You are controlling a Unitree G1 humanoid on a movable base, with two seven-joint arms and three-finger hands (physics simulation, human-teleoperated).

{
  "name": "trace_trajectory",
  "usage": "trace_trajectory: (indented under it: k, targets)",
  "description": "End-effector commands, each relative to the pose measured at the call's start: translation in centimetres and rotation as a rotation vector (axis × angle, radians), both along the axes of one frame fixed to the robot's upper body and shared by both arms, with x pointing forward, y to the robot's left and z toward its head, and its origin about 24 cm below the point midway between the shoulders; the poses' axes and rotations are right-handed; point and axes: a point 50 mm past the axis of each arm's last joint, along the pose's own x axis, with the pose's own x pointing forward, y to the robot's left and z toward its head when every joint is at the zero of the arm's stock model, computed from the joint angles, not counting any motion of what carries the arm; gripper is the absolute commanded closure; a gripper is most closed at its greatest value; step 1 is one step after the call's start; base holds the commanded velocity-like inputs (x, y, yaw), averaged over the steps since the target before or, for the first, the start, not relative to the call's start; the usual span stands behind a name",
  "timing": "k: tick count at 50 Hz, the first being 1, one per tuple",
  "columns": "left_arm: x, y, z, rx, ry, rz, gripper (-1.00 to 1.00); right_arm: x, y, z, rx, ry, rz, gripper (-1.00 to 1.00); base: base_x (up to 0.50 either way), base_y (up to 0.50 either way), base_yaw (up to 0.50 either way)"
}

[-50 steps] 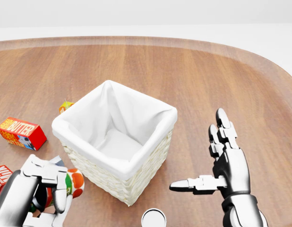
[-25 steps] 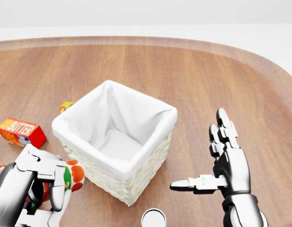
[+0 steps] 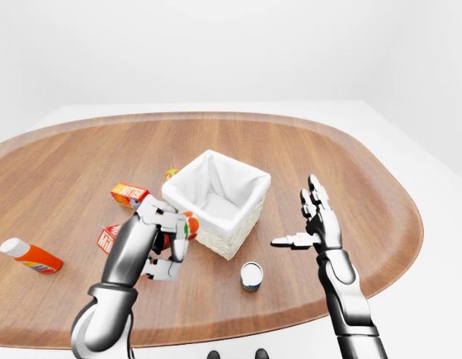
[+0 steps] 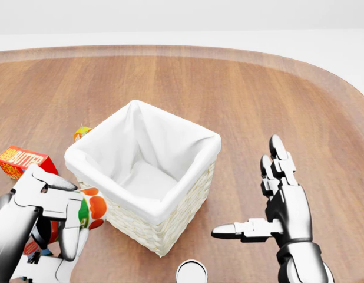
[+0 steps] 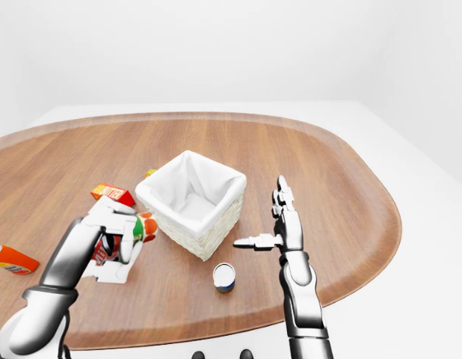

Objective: Pick up the tomato sauce, and put it in the basket.

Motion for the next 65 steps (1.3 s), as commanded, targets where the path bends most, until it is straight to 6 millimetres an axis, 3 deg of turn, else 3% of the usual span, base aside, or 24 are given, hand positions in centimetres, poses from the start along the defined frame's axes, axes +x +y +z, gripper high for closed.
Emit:
trace_trajectory:
  k: [1, 9, 18, 32, 47, 60, 65]
  targets:
    - [-0.2, -0.3, 1.4, 0.017, -0.062, -0.022, 1.00, 0.0, 0.0, 0.0, 0.000, 0.000, 0.000, -1.00, 0.00, 0.00, 0.00]
    - [-0.6, -1.1, 3.2, 0.052, -0.145, -0.064, 1.00, 0.0, 0.0, 0.0, -0.001, 0.001, 0.001, -1.00, 0.00, 0.00, 0.00]
    - [-0.4, -1.1, 3.8, 0.063, -0.176, -0.071, 1.00, -0.1, 0.1, -0.1, -0.001, 0.002, 0.001, -1.00, 0.00, 0.00, 0.00]
    - [1.3, -2.5, 5.1, 0.106, -0.249, -0.119, 1.00, 0.1, 0.0, -0.1, 0.002, 0.003, 0.000, -1.00, 0.00, 0.00, 0.00]
    - [4.2, -4.2, 6.6, 0.164, -0.303, -0.160, 1.00, 0.1, 0.0, -0.1, 0.003, 0.003, -0.001, -1.00, 0.00, 0.00, 0.00]
    - [7.8, -4.8, 5.9, 0.152, -0.244, -0.144, 1.00, 0.1, -0.1, -0.1, 0.003, 0.002, -0.002, -1.00, 0.00, 0.00, 0.00]
    - [9.7, -4.7, 4.8, 0.139, -0.186, -0.121, 1.00, 0.0, -0.1, 0.0, 0.003, 0.001, -0.002, -1.00, 0.00, 0.00, 0.00]
